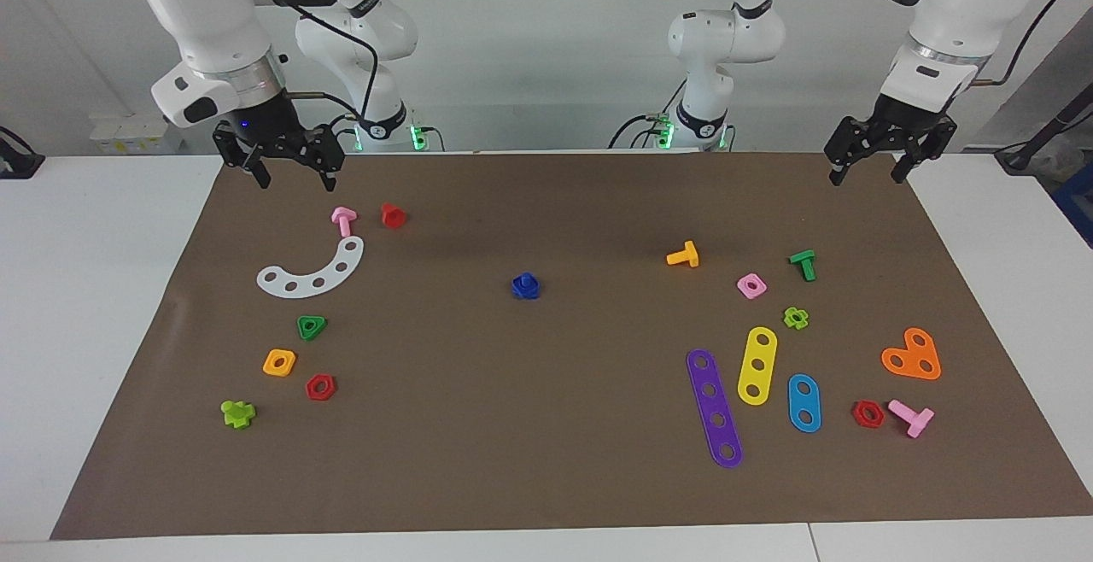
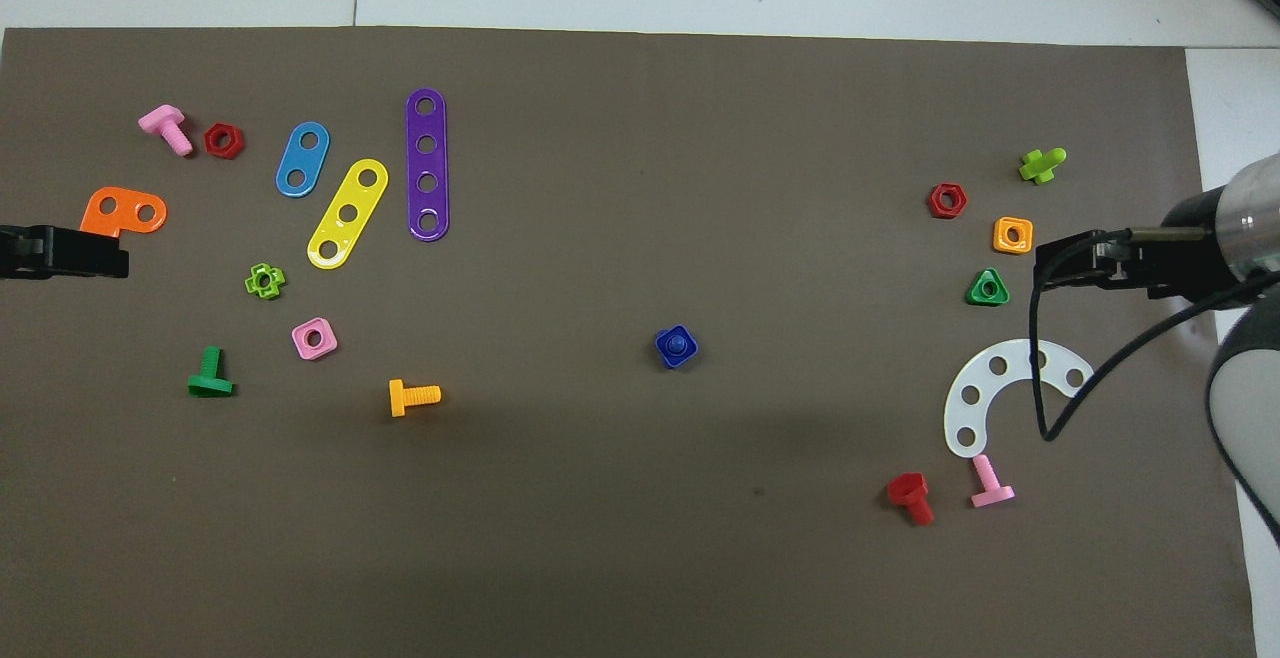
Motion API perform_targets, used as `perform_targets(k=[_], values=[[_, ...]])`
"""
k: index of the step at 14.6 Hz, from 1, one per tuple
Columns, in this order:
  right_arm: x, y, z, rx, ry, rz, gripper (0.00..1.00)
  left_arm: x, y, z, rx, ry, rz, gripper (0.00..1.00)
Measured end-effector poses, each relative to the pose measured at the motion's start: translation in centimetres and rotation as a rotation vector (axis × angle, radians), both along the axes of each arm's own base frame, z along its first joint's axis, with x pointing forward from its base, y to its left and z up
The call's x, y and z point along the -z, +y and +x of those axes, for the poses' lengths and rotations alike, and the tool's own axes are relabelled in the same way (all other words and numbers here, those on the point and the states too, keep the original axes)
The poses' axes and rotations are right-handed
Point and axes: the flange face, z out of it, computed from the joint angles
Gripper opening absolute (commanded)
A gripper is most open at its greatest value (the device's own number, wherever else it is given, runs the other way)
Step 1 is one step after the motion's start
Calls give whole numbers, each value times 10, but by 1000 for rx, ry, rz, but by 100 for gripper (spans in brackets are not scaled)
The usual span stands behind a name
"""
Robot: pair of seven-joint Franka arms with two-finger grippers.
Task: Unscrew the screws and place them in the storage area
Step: 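Reach the left gripper toward the blue nut and bolt at centre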
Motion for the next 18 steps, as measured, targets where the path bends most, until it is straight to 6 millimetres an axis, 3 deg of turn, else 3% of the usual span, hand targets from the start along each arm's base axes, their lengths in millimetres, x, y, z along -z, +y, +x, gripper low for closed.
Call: perform_targets(k=[6, 9, 13, 18], values=[[0, 0, 0, 0, 0, 0, 100, 3, -1, 1, 7, 5, 1, 100], [0, 0, 0, 0, 0, 0, 100, 20, -15, 0, 22, 32, 3, 100], [0, 0, 0, 0, 0, 0, 100, 62, -78, -4, -30, 60, -3, 100], [0, 0, 0, 0, 0, 0, 100, 117, -191, -29, -153, 52, -23, 100]])
